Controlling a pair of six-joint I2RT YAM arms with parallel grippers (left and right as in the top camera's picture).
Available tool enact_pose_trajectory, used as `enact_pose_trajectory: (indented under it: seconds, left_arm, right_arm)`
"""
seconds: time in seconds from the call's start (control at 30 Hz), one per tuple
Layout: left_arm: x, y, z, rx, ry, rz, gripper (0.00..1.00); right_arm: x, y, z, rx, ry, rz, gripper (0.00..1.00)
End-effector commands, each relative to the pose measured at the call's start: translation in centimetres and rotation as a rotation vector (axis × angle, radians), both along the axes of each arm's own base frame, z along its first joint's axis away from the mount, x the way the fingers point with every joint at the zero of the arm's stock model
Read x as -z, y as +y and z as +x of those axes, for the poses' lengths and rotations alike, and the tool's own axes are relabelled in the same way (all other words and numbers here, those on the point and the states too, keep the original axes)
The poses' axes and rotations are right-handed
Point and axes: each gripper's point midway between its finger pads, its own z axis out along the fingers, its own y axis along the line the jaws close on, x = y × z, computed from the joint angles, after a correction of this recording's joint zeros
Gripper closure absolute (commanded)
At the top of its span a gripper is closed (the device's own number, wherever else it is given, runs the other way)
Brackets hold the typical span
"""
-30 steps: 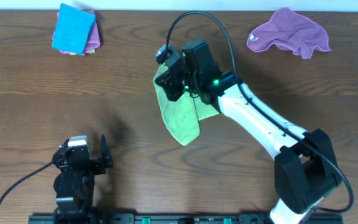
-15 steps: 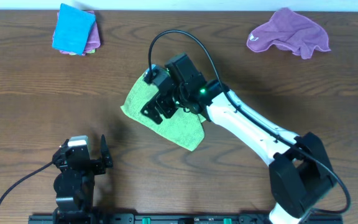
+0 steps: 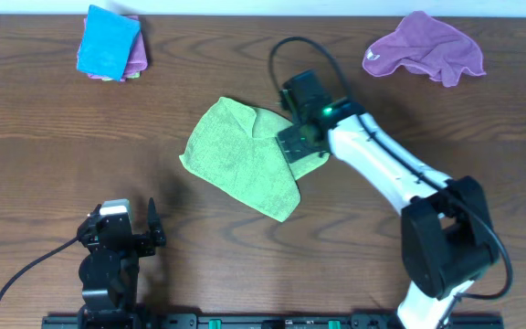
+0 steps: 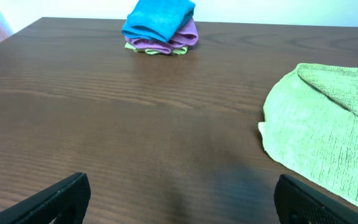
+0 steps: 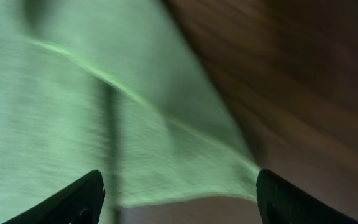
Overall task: Fold the cloth
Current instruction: 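Release the green cloth and retract the right gripper to the right, then reach the left gripper to the green cloth's upper left corner and grasp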
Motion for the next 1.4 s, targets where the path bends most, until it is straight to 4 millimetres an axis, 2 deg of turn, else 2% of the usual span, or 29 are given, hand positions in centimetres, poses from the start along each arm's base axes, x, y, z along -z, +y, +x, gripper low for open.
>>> enact_pose_trajectory:
  seconds: [0.0, 0.13, 0.27, 0.33, 0.4, 0.47, 0.53, 0.63, 0.7, 0.87, 1.0, 1.07, 1.2, 1.27, 1.37]
  left_arm:
    - [1.0, 0.2, 0.0, -0.005, 0.02, 0.012, 0.05]
    - [1.0, 0.2, 0.0, -0.005, 0.02, 0.012, 0.05]
    - [1.0, 0.2, 0.0, 0.0, 0.022, 0.028, 0.05]
    - [0.9, 0.2, 0.0, -0.001, 0.019, 0.03, 0.05]
    - [0.8, 0.3, 0.0, -0.008, 0.014, 0.033, 0.05]
    - [-0.6, 0.5, 0.4, -0.019, -0.046, 0.036, 0.05]
    - [-1.3, -0.4, 0.8, 0.032, -0.078, 0.021, 0.05]
    - [-0.9, -2.8, 0.7, 0.163, -0.064, -0.04, 0.05]
    - [-1.0, -3.9, 0.6, 0.22, -0.066, -0.059, 0.05]
    - [-1.6, -5.3, 0.5, 0.302, -0.09, -0.079, 0.05]
    - [-2.5, -5.2, 0.8, 0.302, -0.129, -0.056, 0.05]
    - [-4.0, -5.3, 1.0, 0.31, -0.189, -0.039, 0.05]
    - [-8.4, -7.2, 0.9, 0.426, -0.368, -0.037, 0.05]
    - [-9.4, -7.5, 1.1, 0.437, -0.397, -0.098, 0.05]
    - [-7.7, -8.0, 2.4, 0.458, -0.302, -0.182, 0.05]
  right_arm:
    - [-2.2, -3.8, 0.9, 0.148, -0.045, -0.036, 0.22]
    - [-3.3, -6.1, 0.3, 0.191, -0.023, -0.042, 0.23]
    - [-5.0, -6.0, 0.2, 0.167, -0.05, -0.011, 0.21]
    - [-6.6, -6.0, 0.2, 0.16, -0.089, 0.005, 0.19]
    - [-9.4, -6.1, -0.3, 0.148, -0.146, 0.032, 0.16]
    - [-11.6, -6.1, -1.0, 0.105, -0.184, 0.062, 0.14]
    - [-13.6, -6.6, -1.9, 0.099, -0.22, 0.078, 0.12]
    - [-16.6, -7.9, -3.2, 0.108, -0.281, 0.093, 0.09]
    - [-17.8, -8.6, -4.0, 0.11, -0.304, 0.095, 0.07]
    - [-19.8, -9.5, -6.0, 0.103, -0.334, 0.096, 0.05]
    - [-20.4, -10.0, -7.6, 0.103, -0.33, 0.095, 0.03]
    - [-20.8, -10.0, -7.7, 0.103, -0.342, 0.098, 0.03]
    - [-21.2, -10.2, -7.8, 0.102, -0.36, 0.093, 0.01]
    - [-21.2, -10.5, -7.7, 0.109, -0.365, 0.08, 0.01]
    - [-21.4, -10.4, -7.3, 0.103, -0.383, 0.079, 0.01]
